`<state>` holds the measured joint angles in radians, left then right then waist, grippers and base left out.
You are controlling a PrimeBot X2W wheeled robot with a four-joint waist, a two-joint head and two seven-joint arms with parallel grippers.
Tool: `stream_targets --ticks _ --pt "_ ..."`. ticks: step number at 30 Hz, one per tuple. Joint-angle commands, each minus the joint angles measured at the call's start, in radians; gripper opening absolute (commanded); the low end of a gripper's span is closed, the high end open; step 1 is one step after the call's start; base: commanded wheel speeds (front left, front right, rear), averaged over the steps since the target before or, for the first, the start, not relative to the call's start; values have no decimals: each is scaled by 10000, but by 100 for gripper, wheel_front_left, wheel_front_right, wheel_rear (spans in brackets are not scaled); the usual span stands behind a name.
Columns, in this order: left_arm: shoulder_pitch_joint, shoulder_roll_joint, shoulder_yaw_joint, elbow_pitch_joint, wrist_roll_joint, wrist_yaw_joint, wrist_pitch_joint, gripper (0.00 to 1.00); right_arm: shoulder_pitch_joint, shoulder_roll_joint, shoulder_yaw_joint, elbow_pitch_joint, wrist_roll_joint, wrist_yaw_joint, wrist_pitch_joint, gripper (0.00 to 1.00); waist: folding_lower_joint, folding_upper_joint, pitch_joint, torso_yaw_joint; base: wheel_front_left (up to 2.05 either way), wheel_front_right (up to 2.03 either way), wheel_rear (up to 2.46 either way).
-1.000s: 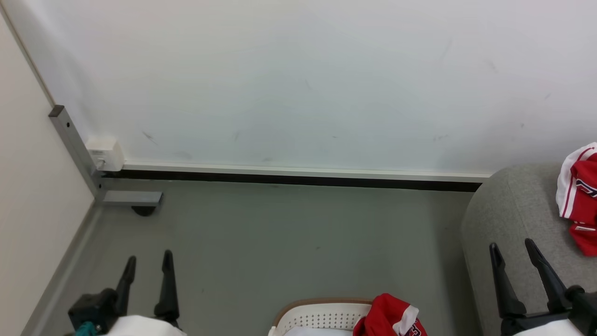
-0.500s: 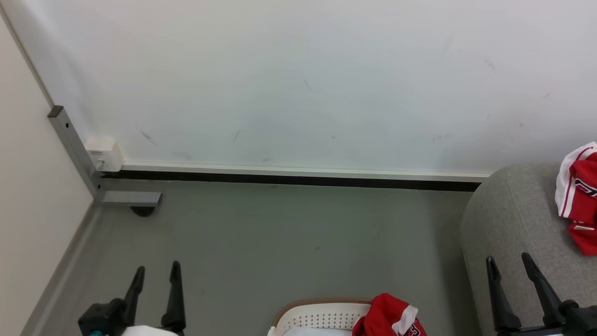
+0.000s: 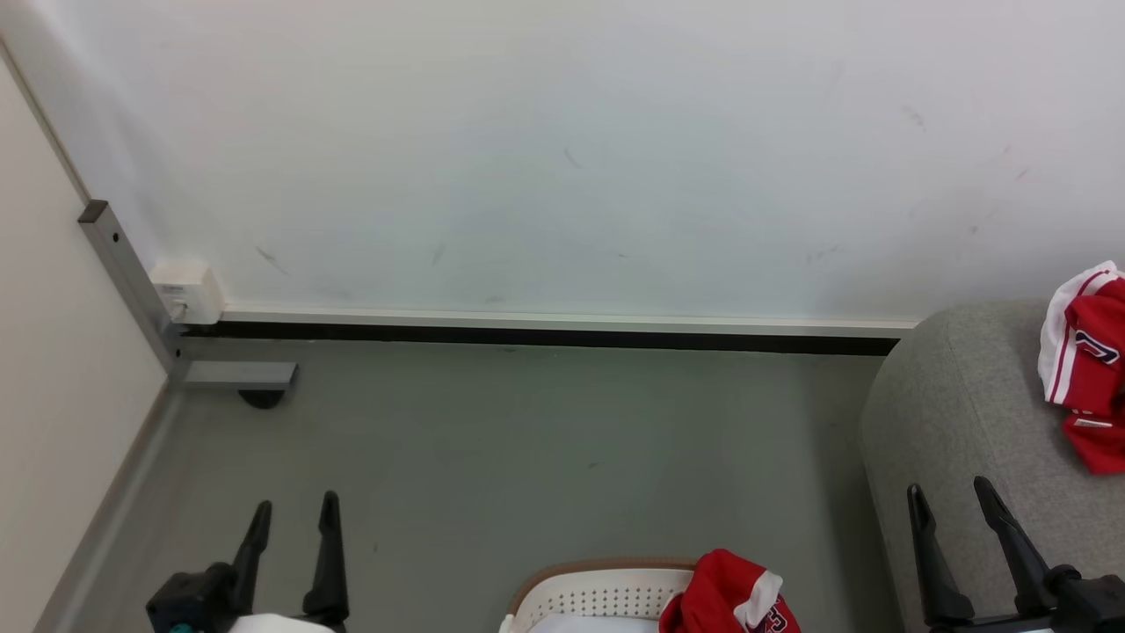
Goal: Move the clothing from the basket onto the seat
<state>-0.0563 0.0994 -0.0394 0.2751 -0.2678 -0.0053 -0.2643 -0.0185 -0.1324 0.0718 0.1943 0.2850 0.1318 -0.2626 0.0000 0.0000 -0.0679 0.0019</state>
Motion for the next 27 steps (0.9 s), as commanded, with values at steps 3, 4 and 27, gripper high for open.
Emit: stream_targets --ticks 3,4,27 --pt "-66 -45 123 32 154 -96 -2 100 -89 -45 2 44 55 -22 -30 100 0 0 8 -35 0 0 0" --pt "-80 -68 147 35 188 -122 -2 100 -109 -51 13 53 57 -22 -30 100 0 0 13 -54 0 0 0" --pt "-1706 -314 -617 321 567 -835 -2 100 -1575 -366 310 -219 -63 -22 -31 100 0 0 2139 -1559 0 0 0"
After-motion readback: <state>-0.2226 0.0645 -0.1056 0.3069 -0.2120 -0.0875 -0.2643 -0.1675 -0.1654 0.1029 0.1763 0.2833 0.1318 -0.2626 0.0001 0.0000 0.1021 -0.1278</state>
